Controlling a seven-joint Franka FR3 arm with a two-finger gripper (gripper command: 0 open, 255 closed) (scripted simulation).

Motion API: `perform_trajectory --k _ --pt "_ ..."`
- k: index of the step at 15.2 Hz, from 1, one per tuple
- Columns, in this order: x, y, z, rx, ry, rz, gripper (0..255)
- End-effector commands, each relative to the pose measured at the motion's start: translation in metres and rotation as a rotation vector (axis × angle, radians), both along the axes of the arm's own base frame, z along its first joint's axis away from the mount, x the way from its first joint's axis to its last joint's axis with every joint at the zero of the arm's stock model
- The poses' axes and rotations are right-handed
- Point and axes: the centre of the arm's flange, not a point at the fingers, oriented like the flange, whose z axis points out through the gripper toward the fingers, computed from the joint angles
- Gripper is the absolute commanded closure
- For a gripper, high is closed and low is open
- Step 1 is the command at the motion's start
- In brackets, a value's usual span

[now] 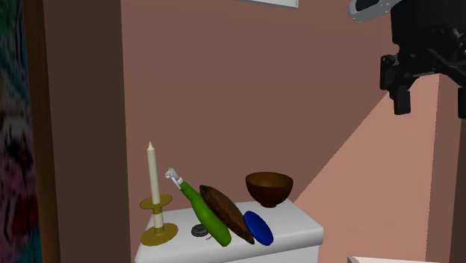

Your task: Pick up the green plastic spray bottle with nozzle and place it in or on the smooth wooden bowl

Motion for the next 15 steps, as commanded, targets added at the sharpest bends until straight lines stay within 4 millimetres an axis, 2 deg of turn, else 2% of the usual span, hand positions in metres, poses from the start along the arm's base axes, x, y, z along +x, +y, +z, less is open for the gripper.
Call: perform_trajectory --k 1,8,15 --pt "0.0 0.0 0.0 0.0 0.0 0.0 0" --pt "0.049 -0.045 -0.045 0.008 -0.101 0.094 0" --pt "0.106 -0.085 -0.084 0.017 -0.202 0.188 0"
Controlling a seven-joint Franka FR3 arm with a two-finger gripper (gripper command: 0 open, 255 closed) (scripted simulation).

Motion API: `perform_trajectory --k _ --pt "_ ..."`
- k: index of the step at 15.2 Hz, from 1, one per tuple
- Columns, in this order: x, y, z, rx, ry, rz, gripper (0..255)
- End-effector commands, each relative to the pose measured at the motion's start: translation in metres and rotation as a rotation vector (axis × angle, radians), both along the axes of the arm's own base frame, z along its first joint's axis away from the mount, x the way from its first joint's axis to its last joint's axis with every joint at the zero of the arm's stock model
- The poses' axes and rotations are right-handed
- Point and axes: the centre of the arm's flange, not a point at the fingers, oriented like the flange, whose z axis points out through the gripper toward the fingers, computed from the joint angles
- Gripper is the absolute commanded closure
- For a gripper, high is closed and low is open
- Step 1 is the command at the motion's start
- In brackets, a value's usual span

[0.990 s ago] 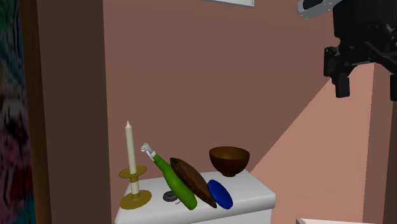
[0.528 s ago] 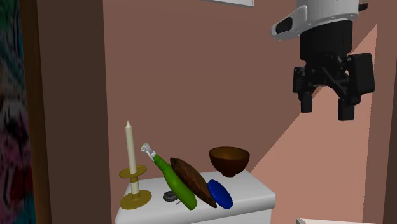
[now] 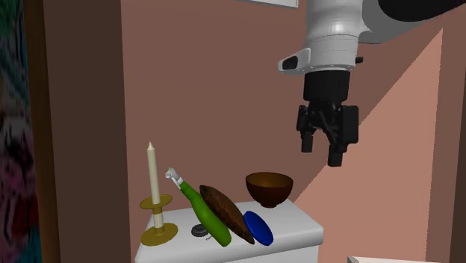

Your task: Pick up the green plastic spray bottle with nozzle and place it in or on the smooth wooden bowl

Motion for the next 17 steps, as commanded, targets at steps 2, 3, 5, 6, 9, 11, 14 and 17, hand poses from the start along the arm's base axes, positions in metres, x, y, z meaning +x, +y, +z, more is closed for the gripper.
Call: perform_trajectory --k 2,3,5,6,9,11,14,17 --pt "0.026 -0.017 -0.013 0.003 -0.048 0.042 0" --pt "0.035 -0.022 -0.018 0.004 -0.062 0.055 0" --pt "0.054 -0.032 -0.028 0.006 -0.091 0.082 0" --pt "0.063 -0.036 -0.032 0.007 -0.105 0.095 0" --pt "0.092 -0.049 -0.045 0.011 -0.148 0.136 0" --pt "0.112 -0.057 -0.053 0.014 -0.177 0.163 0" --pt "0.143 -0.068 -0.064 0.017 -0.221 0.203 0" --pt "0.175 -0.077 -0.074 0.021 -0.264 0.243 0"
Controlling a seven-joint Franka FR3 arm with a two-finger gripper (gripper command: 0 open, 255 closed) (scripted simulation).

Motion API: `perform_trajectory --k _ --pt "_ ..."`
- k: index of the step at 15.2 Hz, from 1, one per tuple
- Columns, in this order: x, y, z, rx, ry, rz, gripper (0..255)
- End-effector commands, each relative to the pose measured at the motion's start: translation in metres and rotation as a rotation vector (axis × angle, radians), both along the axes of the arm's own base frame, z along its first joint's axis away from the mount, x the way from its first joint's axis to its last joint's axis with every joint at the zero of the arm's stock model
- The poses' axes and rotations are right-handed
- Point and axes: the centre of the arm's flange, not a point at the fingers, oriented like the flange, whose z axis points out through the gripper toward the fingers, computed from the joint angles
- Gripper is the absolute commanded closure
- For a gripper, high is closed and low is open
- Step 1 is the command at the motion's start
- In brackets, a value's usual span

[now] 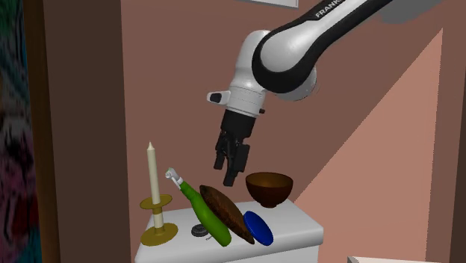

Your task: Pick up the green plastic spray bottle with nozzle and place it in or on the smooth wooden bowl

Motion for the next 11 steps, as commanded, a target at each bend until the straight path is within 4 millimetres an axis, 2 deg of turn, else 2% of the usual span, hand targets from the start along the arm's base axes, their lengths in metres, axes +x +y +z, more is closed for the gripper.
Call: perform_trajectory --k 1,6,11 --pt "0.021 -0.006 -0.006 0.002 -0.031 0.029 0" --pt "0.076 -0.018 -0.018 0.008 -0.103 0.096 0" --pt "0.089 -0.019 -0.038 0.009 -0.11 0.103 0"
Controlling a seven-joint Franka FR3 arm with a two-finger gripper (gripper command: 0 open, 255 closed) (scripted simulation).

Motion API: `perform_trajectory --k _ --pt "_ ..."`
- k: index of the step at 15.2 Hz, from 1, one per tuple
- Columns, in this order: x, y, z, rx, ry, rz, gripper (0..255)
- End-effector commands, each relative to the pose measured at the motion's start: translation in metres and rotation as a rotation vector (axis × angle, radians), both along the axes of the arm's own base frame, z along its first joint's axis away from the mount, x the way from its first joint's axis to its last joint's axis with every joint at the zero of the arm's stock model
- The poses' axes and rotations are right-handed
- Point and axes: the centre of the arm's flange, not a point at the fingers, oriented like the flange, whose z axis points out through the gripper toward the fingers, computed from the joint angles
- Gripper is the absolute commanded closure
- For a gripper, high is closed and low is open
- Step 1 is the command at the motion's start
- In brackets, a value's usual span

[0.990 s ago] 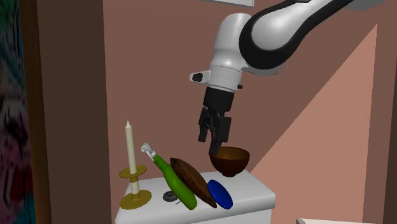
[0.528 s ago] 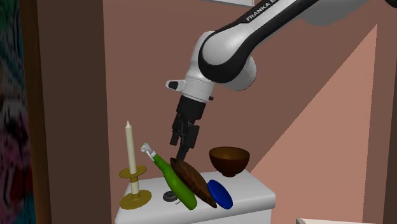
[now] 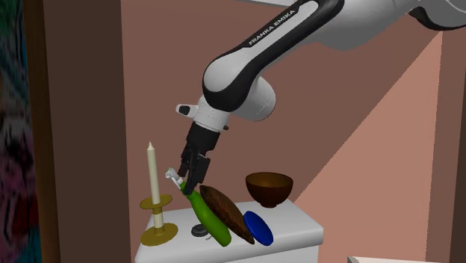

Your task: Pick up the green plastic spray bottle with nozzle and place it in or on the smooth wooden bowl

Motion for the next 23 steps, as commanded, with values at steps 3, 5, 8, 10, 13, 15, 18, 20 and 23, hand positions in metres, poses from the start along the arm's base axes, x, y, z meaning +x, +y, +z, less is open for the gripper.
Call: perform_trajectory --k 3,5,8,10,13,15,18,20,23 --pt "0.009 0.0 -0.019 0.0 -0.001 0.001 0" --pt "0.01 0.0 -0.022 0.0 -0.001 0.001 0" --pt "0.01 0.0 -0.022 0.0 -0.001 0.001 0" --pt "0.01 0.0 -0.022 0.0 -0.001 0.001 0" --pt "0.01 0.0 -0.022 0.0 -0.001 0.001 255" --pt "0.01 0.0 -0.022 0.0 -0.001 0.001 255" --pt "0.01 0.0 -0.022 0.0 -0.001 0.001 255" --pt "0.01 0.0 -0.022 0.0 -0.001 0.001 255" --pt "0.01 0.0 -0.011 0.0 -0.001 0.001 255"
